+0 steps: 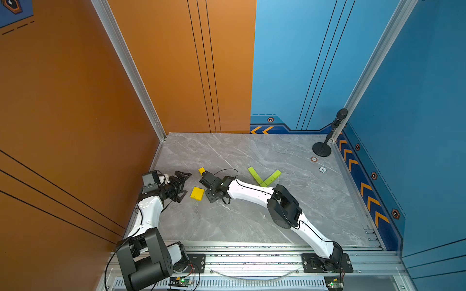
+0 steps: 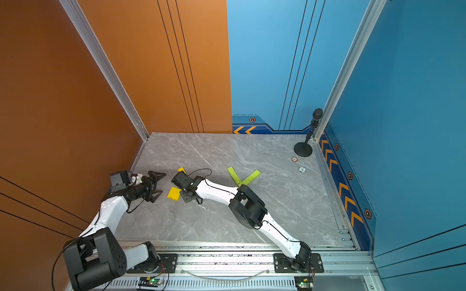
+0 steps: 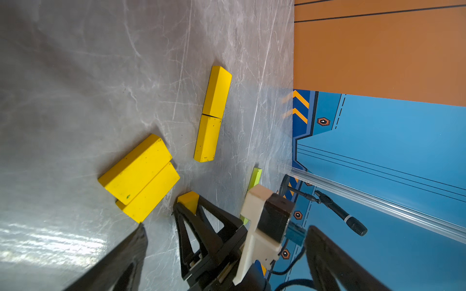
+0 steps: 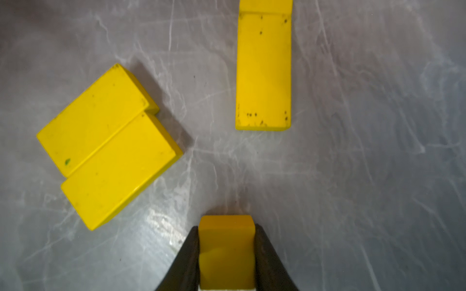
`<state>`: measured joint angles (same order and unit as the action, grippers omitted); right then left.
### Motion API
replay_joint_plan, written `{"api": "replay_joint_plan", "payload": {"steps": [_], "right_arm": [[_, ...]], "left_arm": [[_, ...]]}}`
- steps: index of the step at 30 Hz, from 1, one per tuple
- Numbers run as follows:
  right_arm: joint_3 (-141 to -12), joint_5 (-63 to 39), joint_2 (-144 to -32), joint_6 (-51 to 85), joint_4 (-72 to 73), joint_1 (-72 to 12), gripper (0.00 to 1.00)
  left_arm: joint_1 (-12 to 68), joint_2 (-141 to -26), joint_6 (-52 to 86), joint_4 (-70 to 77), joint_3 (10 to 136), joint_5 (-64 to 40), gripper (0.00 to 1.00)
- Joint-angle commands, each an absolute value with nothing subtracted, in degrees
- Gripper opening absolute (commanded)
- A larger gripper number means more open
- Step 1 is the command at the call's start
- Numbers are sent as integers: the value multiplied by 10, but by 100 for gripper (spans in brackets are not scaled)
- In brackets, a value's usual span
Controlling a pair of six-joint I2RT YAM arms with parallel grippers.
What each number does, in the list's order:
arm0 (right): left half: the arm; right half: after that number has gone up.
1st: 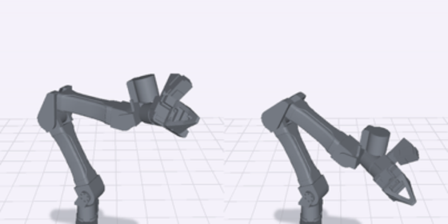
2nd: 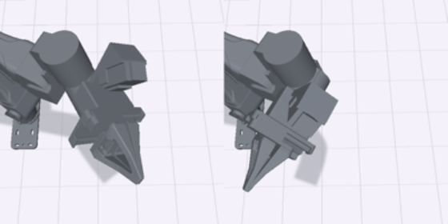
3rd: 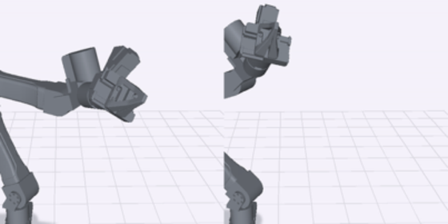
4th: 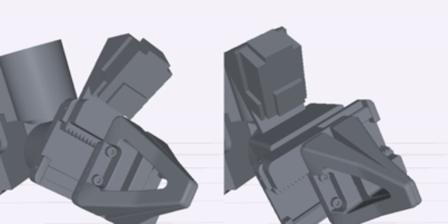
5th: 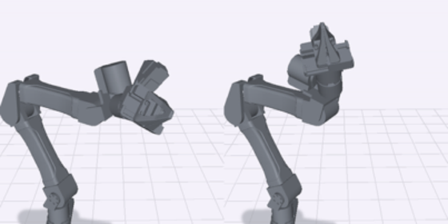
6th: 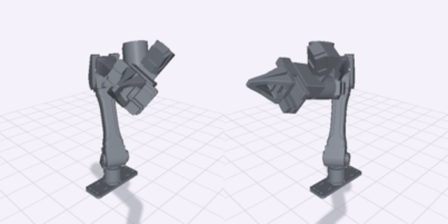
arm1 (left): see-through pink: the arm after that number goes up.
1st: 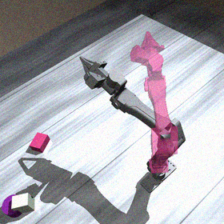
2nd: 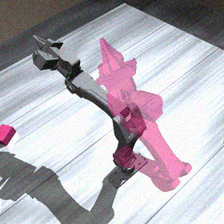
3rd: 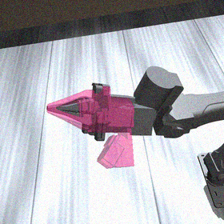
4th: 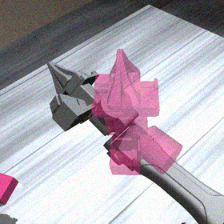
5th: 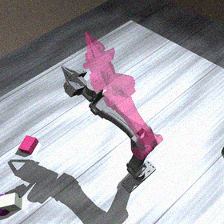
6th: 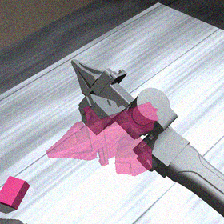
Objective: Assemble the letter v with building blocks
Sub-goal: Assemble the building block at the center of the board.
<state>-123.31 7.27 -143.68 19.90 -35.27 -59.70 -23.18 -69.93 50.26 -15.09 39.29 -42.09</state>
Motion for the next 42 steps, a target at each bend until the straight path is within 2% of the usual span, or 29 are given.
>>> {"api": "replay_joint_plan", "payload": {"steps": [1,7,18,29,42], "right_arm": [[-1262,79,-1475,184,-401,-586,34],[-1279,88,-1489,157,-413,-575,37],[-1261,67,-1467,137,-426,-575,52],[-1184,74,-1413,160,-404,-593,52],[-1204,60,-1448,179,-386,-579,48]], "left_arm": [[-228,-710,478,-133,406,-408,98],[-233,-724,486,-113,403,-420,98],[-242,-731,488,-114,403,-423,98],[-243,-723,487,-113,397,-424,98],[-249,-724,488,-114,395,-426,98]]}}
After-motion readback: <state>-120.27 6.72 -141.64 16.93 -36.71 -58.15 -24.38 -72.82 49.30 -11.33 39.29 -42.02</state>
